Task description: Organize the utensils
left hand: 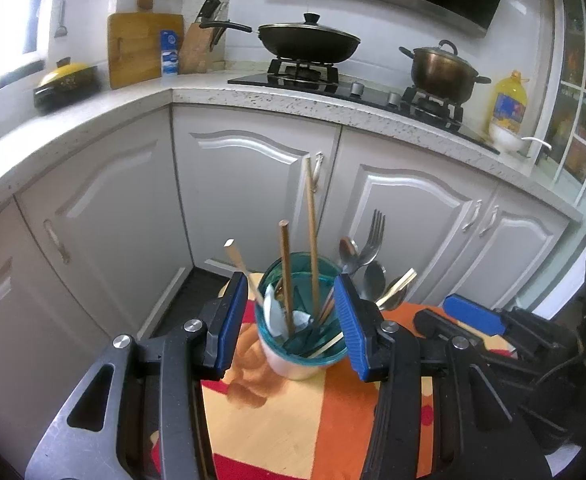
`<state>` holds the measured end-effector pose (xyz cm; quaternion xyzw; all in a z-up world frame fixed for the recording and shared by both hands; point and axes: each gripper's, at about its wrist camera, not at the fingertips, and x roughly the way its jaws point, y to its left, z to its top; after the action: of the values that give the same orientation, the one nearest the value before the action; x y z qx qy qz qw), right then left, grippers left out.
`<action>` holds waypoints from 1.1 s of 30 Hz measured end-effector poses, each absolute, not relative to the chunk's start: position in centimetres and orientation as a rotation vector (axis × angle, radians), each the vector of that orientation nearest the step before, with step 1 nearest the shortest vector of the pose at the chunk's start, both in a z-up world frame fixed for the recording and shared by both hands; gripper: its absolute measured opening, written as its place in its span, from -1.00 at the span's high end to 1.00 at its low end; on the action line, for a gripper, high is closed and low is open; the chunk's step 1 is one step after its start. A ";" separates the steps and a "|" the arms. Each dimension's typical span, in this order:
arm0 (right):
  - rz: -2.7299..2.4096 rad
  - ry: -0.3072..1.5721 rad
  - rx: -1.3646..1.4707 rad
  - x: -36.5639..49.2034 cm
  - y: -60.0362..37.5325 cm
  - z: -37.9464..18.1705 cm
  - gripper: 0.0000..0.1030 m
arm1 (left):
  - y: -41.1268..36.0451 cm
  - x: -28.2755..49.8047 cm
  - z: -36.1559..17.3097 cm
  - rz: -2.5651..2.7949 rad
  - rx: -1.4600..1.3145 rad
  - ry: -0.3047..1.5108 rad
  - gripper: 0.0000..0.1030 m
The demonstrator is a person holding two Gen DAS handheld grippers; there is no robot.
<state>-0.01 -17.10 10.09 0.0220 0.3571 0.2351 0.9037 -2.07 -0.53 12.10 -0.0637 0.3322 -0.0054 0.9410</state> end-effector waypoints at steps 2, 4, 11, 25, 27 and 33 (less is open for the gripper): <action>0.479 0.738 0.043 -0.1 -17.0 10.1 0.24 | -0.3 -2.3 11.9 -0.001 -0.132 0.680 0.15; 0.475 0.736 0.042 -0.2 -16.9 10.2 0.23 | -0.1 -2.4 11.7 0.004 -0.137 0.684 0.15; 0.469 0.740 0.033 -0.8 -16.5 10.4 0.19 | 0.0 -3.0 11.5 0.031 -0.115 0.684 0.15; 0.451 0.725 0.025 -1.3 -16.5 10.8 -0.03 | -0.1 -3.4 11.2 0.051 -0.104 0.696 0.15; 0.450 0.726 0.025 -1.3 -16.5 10.8 -0.03 | -0.1 -3.4 11.2 0.052 -0.107 0.699 0.15; 0.443 0.730 0.024 -1.3 -16.6 10.8 -0.05 | 0.0 -3.2 11.0 0.057 -0.114 0.717 0.15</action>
<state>-1.27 -16.55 10.78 0.0114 0.3540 0.2150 0.9101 -3.21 -0.03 11.01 -0.0559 0.3504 0.0278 0.9345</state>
